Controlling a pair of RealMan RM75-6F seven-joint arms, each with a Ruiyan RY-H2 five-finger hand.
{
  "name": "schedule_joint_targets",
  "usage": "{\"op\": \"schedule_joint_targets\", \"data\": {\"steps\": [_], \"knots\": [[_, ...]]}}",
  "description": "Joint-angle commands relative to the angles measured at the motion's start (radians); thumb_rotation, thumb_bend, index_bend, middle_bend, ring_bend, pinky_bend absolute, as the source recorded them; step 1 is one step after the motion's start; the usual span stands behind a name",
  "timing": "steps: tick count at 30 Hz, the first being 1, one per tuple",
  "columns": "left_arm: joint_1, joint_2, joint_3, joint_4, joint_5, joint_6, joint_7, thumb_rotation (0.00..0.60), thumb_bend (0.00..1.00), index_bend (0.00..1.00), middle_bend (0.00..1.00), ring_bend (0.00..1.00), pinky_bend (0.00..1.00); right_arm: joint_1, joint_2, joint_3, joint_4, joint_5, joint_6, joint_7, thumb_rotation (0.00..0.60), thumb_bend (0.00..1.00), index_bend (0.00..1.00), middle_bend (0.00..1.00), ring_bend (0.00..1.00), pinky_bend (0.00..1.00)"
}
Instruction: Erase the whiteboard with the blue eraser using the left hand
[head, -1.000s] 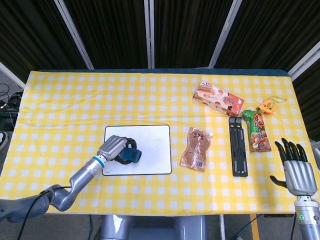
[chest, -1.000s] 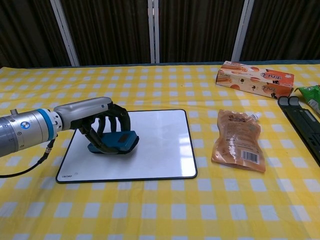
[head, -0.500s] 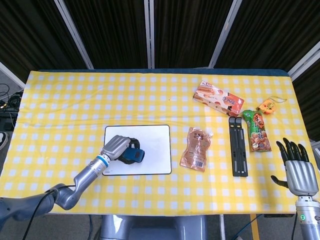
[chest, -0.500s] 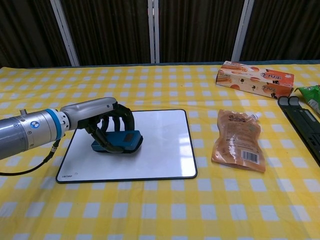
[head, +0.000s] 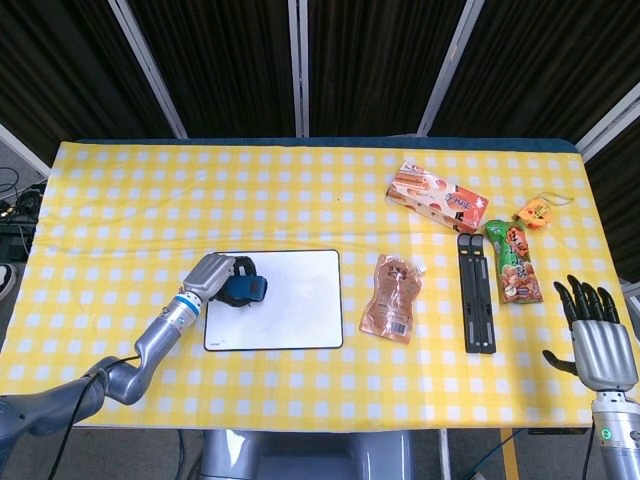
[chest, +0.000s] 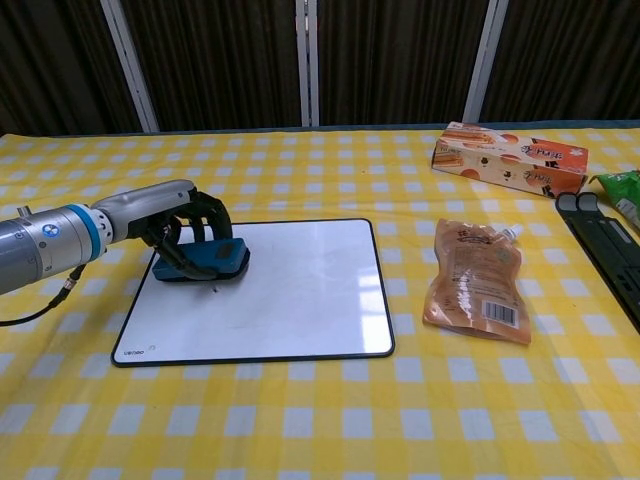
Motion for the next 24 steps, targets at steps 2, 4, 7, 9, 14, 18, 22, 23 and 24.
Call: {"op": "schedule_joint_targets", "data": {"steps": [2, 4, 7, 9, 14, 18, 22, 23, 24], "knots": [[-0.002, 0.000, 0.016, -0.016, 0.032, 0.011, -0.010, 0.600, 0.27, 0.60, 0.40, 0.48, 0.53, -0.001, 0.002, 0.000, 0.000, 0.000, 0.001, 0.003, 0.600, 0.00, 0.00, 0.00, 0.00, 0.00], [-0.006, 0.002, 0.020, -0.036, 0.043, 0.014, -0.010, 0.600, 0.27, 0.60, 0.40, 0.48, 0.53, -0.001, 0.003, 0.000, -0.001, 0.001, 0.001, 0.004, 0.600, 0.00, 0.00, 0.00, 0.00, 0.00], [-0.012, 0.005, 0.029, -0.073, 0.058, 0.013, 0.001, 0.600, 0.27, 0.60, 0.40, 0.48, 0.53, -0.002, 0.003, 0.000, -0.001, 0.000, 0.002, 0.005, 0.600, 0.00, 0.00, 0.00, 0.00, 0.00], [-0.015, 0.004, 0.037, -0.099, 0.071, 0.017, 0.011, 0.600, 0.27, 0.60, 0.40, 0.48, 0.53, -0.002, 0.004, 0.000, -0.001, 0.001, 0.003, 0.005, 0.600, 0.00, 0.00, 0.00, 0.00, 0.00], [-0.020, 0.008, 0.050, -0.149, 0.088, 0.023, 0.037, 0.600, 0.27, 0.60, 0.40, 0.48, 0.53, -0.003, 0.005, 0.001, 0.001, 0.003, 0.002, 0.009, 0.600, 0.00, 0.00, 0.00, 0.00, 0.00], [-0.021, 0.006, 0.047, -0.150, 0.078, 0.022, 0.056, 0.600, 0.27, 0.60, 0.40, 0.48, 0.53, -0.004, 0.005, 0.001, 0.001, 0.003, 0.003, 0.010, 0.600, 0.00, 0.00, 0.00, 0.00, 0.00], [-0.017, 0.005, 0.032, -0.108, 0.042, 0.009, 0.050, 0.600, 0.27, 0.60, 0.40, 0.48, 0.53, -0.005, 0.006, 0.001, 0.002, 0.004, 0.002, 0.012, 0.600, 0.00, 0.00, 0.00, 0.00, 0.00], [-0.017, 0.003, 0.028, -0.095, 0.035, 0.005, 0.045, 0.600, 0.27, 0.60, 0.40, 0.49, 0.53, -0.004, 0.006, 0.001, 0.003, 0.005, 0.002, 0.011, 0.600, 0.00, 0.00, 0.00, 0.00, 0.00], [-0.017, 0.002, 0.023, -0.078, 0.027, 0.002, 0.037, 0.600, 0.27, 0.61, 0.40, 0.49, 0.53, -0.004, 0.005, 0.001, 0.003, 0.005, 0.000, 0.011, 0.600, 0.00, 0.00, 0.00, 0.00, 0.00]]}}
